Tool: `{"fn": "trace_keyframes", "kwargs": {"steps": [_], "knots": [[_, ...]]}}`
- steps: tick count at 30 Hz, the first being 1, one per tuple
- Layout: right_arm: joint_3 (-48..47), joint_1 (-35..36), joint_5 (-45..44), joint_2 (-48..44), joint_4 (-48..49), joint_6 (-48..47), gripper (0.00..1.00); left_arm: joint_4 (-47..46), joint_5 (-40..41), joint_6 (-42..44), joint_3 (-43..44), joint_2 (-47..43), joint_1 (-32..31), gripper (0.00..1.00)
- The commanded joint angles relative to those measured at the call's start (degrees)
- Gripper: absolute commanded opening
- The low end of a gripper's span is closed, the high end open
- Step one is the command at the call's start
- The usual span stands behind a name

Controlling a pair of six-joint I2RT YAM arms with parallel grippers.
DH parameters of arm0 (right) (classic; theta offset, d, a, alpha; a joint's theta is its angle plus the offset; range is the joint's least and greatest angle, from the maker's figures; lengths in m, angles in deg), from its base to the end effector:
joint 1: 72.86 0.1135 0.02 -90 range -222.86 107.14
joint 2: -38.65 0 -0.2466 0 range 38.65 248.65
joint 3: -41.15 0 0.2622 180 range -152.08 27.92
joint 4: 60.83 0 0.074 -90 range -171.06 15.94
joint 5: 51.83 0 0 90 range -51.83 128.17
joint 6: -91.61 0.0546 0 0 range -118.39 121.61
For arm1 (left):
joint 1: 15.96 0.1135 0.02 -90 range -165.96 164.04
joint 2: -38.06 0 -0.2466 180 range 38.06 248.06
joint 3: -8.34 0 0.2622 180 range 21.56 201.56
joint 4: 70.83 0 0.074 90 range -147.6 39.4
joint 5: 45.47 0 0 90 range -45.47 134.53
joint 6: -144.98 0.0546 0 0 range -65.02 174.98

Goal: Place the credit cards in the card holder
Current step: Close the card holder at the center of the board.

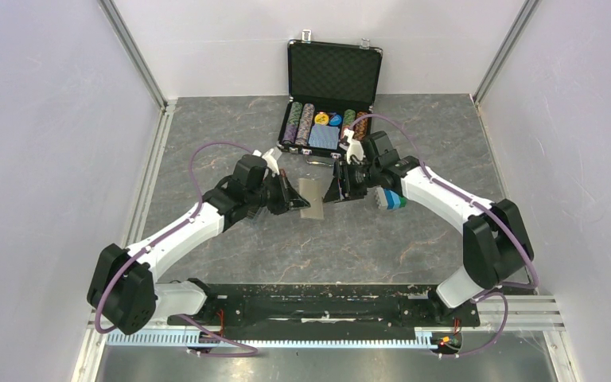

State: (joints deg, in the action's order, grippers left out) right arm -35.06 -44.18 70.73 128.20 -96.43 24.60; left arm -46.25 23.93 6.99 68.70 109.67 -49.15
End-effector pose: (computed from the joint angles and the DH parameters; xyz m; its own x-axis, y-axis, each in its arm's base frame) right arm 0.2947 0.1947 0.2091 -0.8881 -0.1106 -0.4462 -0.3995 0.6659 0.6301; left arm 0.2412 -0.1807 0.2231 -0.8860 -0.2516 -0.3896 0.1387 0.6579 -0.7403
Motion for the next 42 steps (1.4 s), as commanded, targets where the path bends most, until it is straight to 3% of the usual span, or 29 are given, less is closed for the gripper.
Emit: {"fn": "trace_keyframes", "kwargs": {"steps": [1, 5, 9, 13, 14, 18, 21, 23, 28, 34, 42], "knots": [[-0.7, 0.5, -0.4, 1.3, 2.9, 1.4, 0.43, -3.4, -2.3, -1.5, -0.2, -0.6, 0.0, 0.02], [-0.7, 0.9, -0.6, 2.8, 3.5, 1.3, 0.32, -3.2, -2.8, -1.5, -0.3, -0.6, -0.1, 0.02], [-1.1, 1.1, 0.1, 3.3, 3.8, 1.2, 0.02, -3.2, -2.5, -1.7, -0.8, -1.1, 0.0, 0.02], [-1.6, 1.2, 0.4, 2.2, 3.6, 0.5, 0.00, -3.1, -1.8, -1.5, -0.9, -1.6, 0.0, 0.10], [-2.0, 1.1, 0.6, 1.7, 3.6, 0.1, 0.00, -3.1, -1.7, -1.3, -1.0, -1.9, 0.0, 0.15], [-5.0, 1.2, 1.9, -1.6, 3.5, -3.5, 0.00, 1.4, 4.7, 1.2, 0.3, -4.2, 0.1, 0.66], [-7.6, 1.2, 2.9, -4.4, 3.2, -7.3, 0.00, 8.1, 13.9, 5.1, 3.1, -7.5, 0.1, 0.90], [-9.1, 1.1, 4.0, -5.8, 2.8, -9.7, 0.00, 11.2, 18.1, 8.9, 5.4, -9.3, 0.3, 1.00], [-11.8, 1.1, 9.9, -7.4, 1.6, -13.5, 0.00, 13.6, 19.6, 23.0, 9.8, -11.7, 1.2, 1.00], [-16.2, 0.8, 18.0, -5.7, -2.3, -16.5, 0.00, 13.2, 6.3, 41.0, 12.4, -11.3, 3.3, 1.00], [-18.0, 0.4, 23.1, -5.5, -4.2, -17.6, 0.00, 12.6, -1.4, 59.4, 11.9, -11.8, 3.4, 1.00]]}}
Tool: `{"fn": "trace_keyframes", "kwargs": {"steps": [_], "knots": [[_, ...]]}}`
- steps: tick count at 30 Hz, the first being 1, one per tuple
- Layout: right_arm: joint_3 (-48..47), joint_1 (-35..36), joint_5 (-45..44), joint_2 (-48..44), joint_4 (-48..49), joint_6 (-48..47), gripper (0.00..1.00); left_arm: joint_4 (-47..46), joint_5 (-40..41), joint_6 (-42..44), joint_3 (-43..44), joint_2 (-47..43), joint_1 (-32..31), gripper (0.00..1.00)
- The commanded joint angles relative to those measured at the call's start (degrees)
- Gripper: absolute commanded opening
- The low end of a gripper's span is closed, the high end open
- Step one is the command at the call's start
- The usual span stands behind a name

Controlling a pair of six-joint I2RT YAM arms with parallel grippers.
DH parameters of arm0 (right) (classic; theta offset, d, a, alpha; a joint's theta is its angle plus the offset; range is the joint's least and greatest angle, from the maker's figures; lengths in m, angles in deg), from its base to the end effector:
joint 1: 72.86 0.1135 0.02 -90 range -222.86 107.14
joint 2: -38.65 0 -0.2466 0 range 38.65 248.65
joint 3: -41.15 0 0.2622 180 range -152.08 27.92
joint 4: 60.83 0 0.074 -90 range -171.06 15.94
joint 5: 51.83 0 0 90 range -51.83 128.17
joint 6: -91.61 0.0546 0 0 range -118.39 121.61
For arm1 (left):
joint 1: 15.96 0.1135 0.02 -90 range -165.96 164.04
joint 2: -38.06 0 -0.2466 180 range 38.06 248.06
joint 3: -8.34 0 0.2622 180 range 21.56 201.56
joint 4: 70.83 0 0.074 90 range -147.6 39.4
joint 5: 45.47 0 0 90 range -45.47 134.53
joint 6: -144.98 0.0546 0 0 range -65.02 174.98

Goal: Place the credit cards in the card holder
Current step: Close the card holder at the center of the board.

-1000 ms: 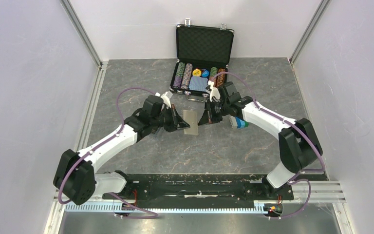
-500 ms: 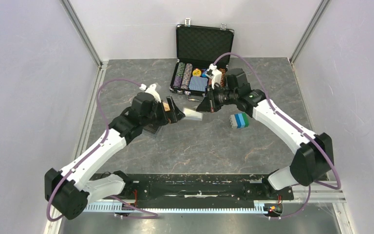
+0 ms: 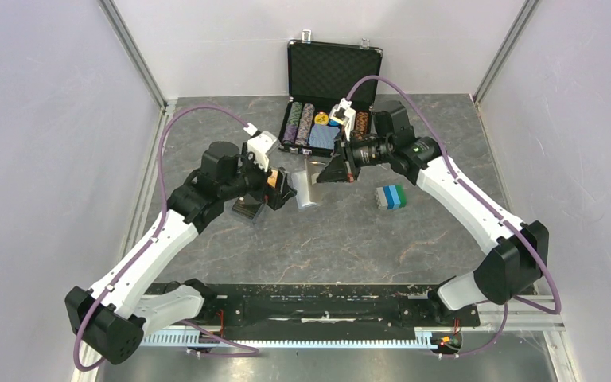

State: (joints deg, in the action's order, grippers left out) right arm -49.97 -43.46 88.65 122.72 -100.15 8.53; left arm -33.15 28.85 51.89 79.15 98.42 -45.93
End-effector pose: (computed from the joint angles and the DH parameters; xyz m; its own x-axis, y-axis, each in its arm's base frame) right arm 0.2814 0.2069 0.3329 -0.5679 -0.2320 -0.7898 -0.8182 0.2641 0.5107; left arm 0.2252 -0.1469 0.3175 -0.4330 0.1898 -0.8812 0.6668 0.7253 -0.1714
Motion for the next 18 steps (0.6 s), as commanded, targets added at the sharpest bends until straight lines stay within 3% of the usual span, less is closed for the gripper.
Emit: {"fn": "trace_keyframes", "kwargs": {"steps": [1, 6, 11, 18], "knots": [[-3.3, -0.3, 6.3, 0.0, -0.4, -1.3, 0.00, -1.2, -7.5, 15.3, 1.2, -0.3, 0.2, 1.00], [-3.7, -0.3, 8.1, 0.3, -0.5, -1.1, 0.00, -8.3, -14.6, 14.9, 0.2, 2.1, 0.1, 1.00], [-3.6, -0.2, 8.7, 0.8, -0.5, -0.5, 0.00, -16.0, -16.1, 9.0, 1.0, 6.1, -0.2, 1.00], [-4.0, -0.2, 8.9, 1.6, -1.2, -0.5, 0.00, -18.1, -16.1, 9.2, 2.5, 8.7, -2.0, 1.00]]}}
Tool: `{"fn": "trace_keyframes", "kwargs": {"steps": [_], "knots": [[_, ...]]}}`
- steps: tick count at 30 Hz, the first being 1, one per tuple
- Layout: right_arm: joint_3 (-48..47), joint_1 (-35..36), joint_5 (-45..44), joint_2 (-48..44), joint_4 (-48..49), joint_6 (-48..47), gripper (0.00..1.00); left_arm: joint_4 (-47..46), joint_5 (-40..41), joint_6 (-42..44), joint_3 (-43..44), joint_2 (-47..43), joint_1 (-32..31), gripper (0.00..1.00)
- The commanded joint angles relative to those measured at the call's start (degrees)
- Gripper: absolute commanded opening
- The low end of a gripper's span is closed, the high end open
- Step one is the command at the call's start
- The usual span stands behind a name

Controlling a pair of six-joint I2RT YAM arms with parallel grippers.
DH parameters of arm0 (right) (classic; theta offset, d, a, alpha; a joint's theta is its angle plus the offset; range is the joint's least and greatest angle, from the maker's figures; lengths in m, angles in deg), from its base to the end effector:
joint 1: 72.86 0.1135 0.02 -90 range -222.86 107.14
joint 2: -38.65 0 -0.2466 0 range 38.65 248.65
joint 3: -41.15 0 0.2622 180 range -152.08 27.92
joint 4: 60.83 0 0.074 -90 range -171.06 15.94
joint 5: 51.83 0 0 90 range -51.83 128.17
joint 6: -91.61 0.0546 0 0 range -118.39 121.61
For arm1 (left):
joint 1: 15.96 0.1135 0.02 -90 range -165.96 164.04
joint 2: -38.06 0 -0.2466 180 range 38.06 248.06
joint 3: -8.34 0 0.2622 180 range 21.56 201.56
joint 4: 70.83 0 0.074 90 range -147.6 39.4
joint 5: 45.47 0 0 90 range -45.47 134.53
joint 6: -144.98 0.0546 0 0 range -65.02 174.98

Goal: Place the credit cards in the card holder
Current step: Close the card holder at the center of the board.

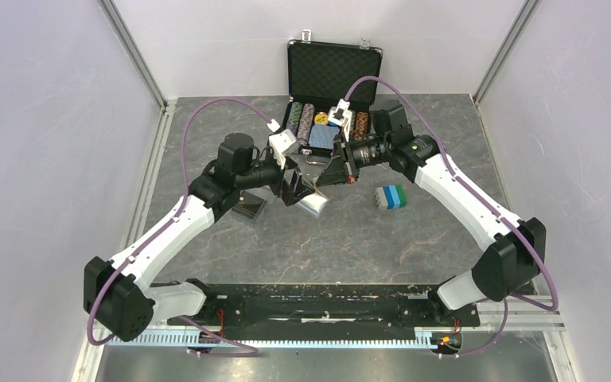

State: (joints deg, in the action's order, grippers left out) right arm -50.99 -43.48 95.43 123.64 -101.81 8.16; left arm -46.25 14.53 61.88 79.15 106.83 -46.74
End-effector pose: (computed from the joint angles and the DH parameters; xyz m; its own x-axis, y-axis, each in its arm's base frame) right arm 0.2778 0.2091 0.3342 -0.5817 -0.2567 -0.7719 -0.8131 0.1588 0.5600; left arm 0.2479 -0.1794 0.3062 -0.2260 0.2557 -0.9399 0.8734 0.4805 -0.0793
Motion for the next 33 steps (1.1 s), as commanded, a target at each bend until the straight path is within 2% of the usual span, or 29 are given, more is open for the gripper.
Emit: {"fn": "trace_keyframes", "kwargs": {"steps": [1, 4, 6, 13, 15, 16, 19, 23, 27, 30, 33], "knots": [[-3.0, -0.2, 2.2, 0.9, 0.4, -0.1, 0.00, -5.0, -1.7, -0.6, 2.5, 0.4, -1.3, 1.00], [-3.1, -0.2, 2.2, 1.2, 0.3, -0.1, 0.00, -4.9, -1.5, -0.6, 2.4, 0.7, -2.0, 1.00], [-3.1, -0.2, 2.0, 1.3, 0.3, -0.1, 0.00, -4.6, -1.5, -1.4, 2.4, 1.2, -2.2, 0.95], [-4.1, -0.4, 0.8, 1.4, 0.3, 0.4, 0.00, 0.8, -3.0, -5.1, 5.3, 5.0, -2.3, 0.50], [-4.0, -0.8, -0.3, 1.3, 0.3, 0.5, 0.01, 0.9, -3.1, -5.7, 5.3, 4.9, -2.3, 0.31], [-3.9, -1.1, -0.9, 1.1, 0.3, 0.5, 0.04, 0.8, -2.8, -6.2, 5.3, 4.7, -2.3, 0.23], [-3.4, -2.5, -4.5, 0.3, -0.5, 0.4, 0.24, 1.3, -1.4, -7.1, 5.6, 3.7, -2.3, 0.03], [-1.6, -4.7, -7.8, -2.3, -1.4, -1.2, 0.50, 2.6, -0.4, -10.0, 5.7, 1.7, -2.3, 0.02], [1.2, -5.3, -7.1, -4.8, -1.4, -3.4, 0.70, 2.1, -2.1, -12.8, 5.1, 0.1, -2.2, 0.02], [3.4, -5.3, -3.5, -5.7, -1.2, -4.8, 0.75, 0.4, -4.5, -15.6, 4.6, -1.1, -2.2, 0.02], [5.1, -5.1, 0.2, -6.1, 0.8, -4.4, 0.75, -3.3, -7.7, -19.8, 3.9, -1.9, -2.1, 0.02]]}}
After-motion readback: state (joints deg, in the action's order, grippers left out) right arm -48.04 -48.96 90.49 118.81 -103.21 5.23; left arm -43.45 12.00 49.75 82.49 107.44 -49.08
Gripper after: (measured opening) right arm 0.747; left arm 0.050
